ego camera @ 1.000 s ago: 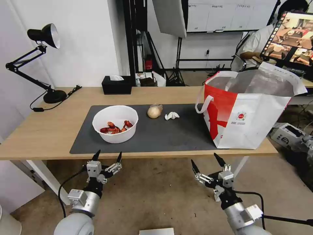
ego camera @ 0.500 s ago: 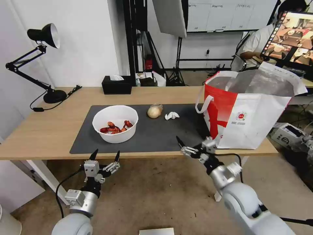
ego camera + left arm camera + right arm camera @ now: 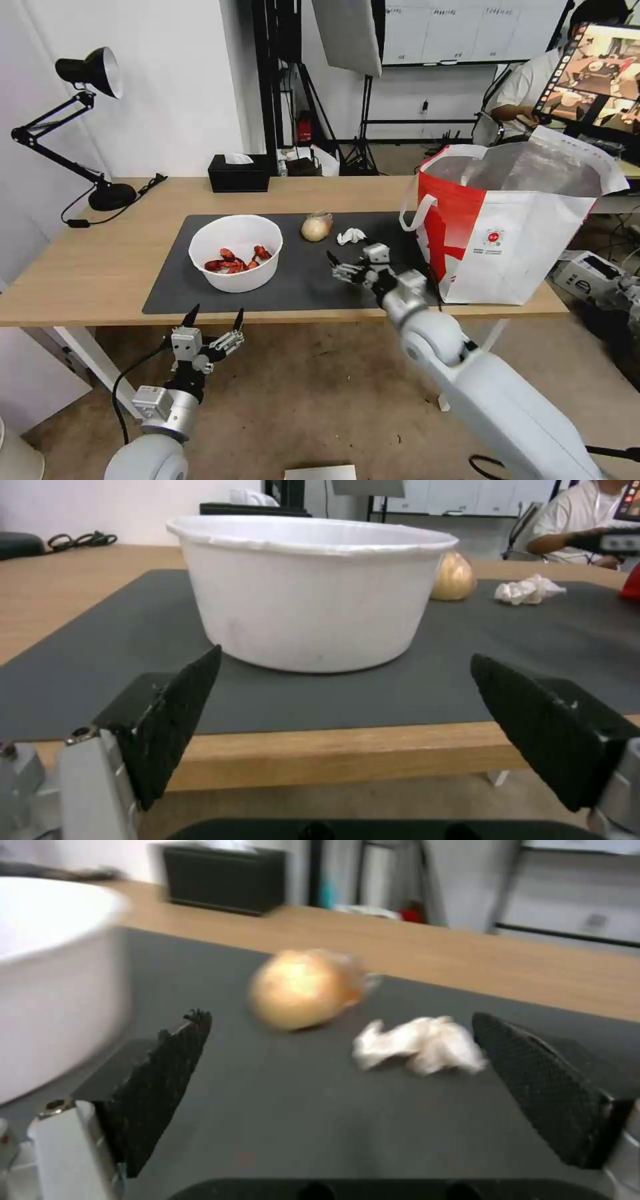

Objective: Pick up the trash from the table and place it into the takeout bag.

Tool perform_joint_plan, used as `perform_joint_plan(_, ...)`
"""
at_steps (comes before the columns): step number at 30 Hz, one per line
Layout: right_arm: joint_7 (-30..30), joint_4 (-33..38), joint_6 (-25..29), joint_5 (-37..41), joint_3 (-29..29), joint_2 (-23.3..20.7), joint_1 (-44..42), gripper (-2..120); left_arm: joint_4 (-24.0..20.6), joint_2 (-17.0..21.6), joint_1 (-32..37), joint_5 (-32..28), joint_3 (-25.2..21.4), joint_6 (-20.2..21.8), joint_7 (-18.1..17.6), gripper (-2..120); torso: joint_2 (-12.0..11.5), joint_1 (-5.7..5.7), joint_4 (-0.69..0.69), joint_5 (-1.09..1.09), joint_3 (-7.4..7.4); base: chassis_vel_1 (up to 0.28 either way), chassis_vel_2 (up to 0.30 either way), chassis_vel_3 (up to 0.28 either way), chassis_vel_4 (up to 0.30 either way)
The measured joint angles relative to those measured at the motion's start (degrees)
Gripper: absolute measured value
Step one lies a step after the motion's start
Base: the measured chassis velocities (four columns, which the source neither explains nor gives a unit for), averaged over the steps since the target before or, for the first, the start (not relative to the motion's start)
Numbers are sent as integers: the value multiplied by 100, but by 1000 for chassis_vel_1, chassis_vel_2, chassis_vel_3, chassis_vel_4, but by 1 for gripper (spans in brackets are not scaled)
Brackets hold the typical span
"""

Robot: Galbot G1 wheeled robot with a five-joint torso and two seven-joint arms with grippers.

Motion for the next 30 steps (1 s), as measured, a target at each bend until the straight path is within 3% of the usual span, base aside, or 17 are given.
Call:
perform_joint_plan(2,549,-448,-239,98,-232,295,477,100,36,45,-41,-14,8,-2,-3,100,0,0,0,3,0,0,0,0,0)
perform_joint_plan(6,1047,-856,-630,392,-360,563,891,100,44,96,-80,-45,10,-16,21,100,0,0,0,1,0,0,0,0,0)
perform_joint_plan(18,1446,-1670,-1088,684,-505,942,1529,100,-8,44,29,-32,-21,-55,61,100,0,0,0,1,-1,0,0,0,0)
perform_joint_plan(30,1751,-1907,-1443,1077,-527,1031,1718,100,-53,-6,83,-16,-42,-140,87,100,1,-1,0,2,-1,0,0,0,0)
